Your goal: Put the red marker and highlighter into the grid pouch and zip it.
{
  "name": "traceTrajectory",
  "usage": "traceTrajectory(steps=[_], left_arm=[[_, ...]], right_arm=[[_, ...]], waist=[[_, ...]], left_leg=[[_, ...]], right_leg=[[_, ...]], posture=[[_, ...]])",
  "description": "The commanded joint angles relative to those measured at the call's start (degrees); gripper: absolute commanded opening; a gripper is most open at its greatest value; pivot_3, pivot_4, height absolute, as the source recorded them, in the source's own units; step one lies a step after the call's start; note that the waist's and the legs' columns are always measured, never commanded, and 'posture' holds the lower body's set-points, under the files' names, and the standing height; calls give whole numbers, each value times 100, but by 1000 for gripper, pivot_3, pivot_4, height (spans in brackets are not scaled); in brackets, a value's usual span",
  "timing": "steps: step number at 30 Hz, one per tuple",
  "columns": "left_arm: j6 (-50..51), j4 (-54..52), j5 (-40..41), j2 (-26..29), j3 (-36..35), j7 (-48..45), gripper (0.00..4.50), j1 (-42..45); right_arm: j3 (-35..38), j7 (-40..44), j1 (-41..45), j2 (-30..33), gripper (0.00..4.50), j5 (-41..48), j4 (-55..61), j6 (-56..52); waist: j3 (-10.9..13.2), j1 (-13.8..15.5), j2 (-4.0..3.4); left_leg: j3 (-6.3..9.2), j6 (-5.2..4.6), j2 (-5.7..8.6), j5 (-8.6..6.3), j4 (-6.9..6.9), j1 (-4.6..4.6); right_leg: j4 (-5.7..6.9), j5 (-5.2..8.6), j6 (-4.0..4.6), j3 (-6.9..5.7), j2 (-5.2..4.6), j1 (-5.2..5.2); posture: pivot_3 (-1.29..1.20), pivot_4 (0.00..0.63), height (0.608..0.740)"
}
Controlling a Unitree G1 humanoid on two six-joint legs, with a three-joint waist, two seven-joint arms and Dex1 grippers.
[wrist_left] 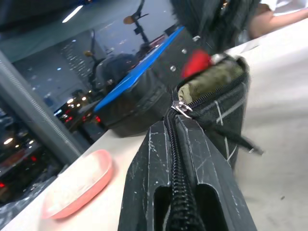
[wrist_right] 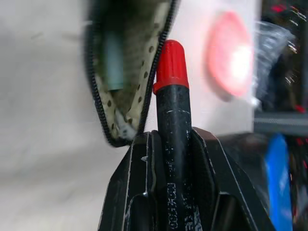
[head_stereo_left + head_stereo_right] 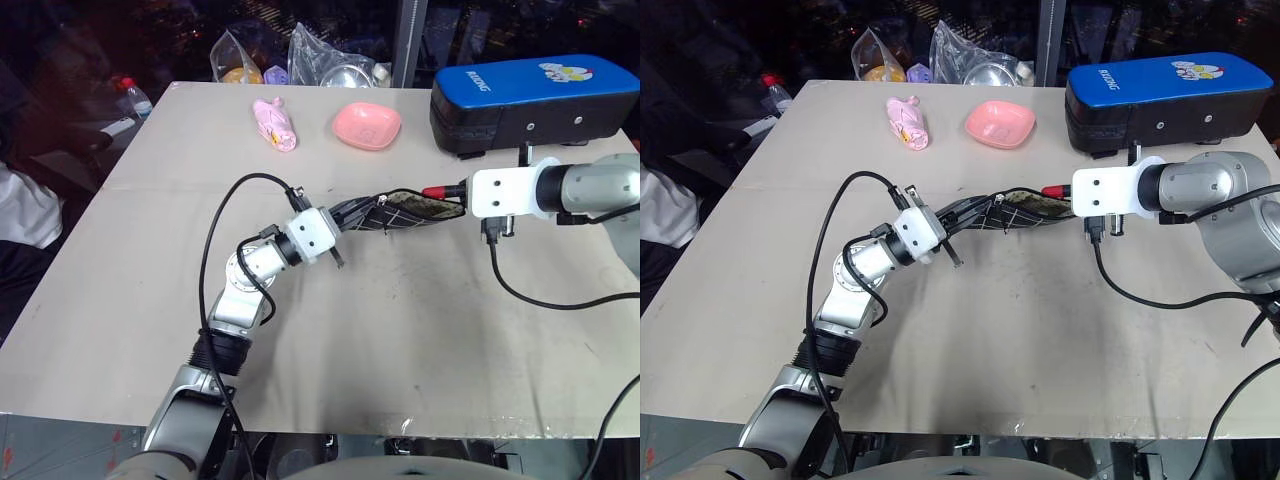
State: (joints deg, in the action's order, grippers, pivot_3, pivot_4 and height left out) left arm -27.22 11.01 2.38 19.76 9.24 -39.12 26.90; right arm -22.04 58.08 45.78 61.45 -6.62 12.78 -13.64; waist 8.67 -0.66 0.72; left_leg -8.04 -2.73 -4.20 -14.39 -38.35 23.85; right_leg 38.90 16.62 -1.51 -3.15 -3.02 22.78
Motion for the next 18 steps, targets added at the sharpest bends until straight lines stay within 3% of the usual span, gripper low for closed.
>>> traceTrajectory(steps=[1, 6, 12, 18], left_arm=[[-163, -251, 26, -51, 20, 37, 0, -36], [-124, -324, -25, -75, 21, 117, 0, -160], [-98, -333, -64, -115, 42, 152, 0, -210], [-129, -269, -58, -168, 53, 139, 0, -182]], right_arm=[[125, 172, 241, -126, 225, -135, -39, 356], [425, 234, 356, -308, 225, -174, -208, 578], [967, 694, 568, -319, 225, 413, 451, -265], [998, 974, 304, -229, 225, 529, 1133, -891]], waist=[[0, 0, 0], [0, 9, 0], [3, 36, -5], [3, 25, -5]], left_leg=[[0, 0, 0, 0, 0, 0], [-2, 0, 0, 0, 0, 0], [-4, 0, 0, 0, -1, 1], [2, 0, -1, 0, -2, 1]], right_leg=[[0, 0, 0, 0, 0, 0], [-1, 0, 0, 1, 0, 0], [-1, 0, 0, -1, -2, 0], [1, 0, 2, -1, -4, -1]], posture=[[0, 150, 740], [0, 150, 740], [0, 150, 740], [0, 150, 740]])
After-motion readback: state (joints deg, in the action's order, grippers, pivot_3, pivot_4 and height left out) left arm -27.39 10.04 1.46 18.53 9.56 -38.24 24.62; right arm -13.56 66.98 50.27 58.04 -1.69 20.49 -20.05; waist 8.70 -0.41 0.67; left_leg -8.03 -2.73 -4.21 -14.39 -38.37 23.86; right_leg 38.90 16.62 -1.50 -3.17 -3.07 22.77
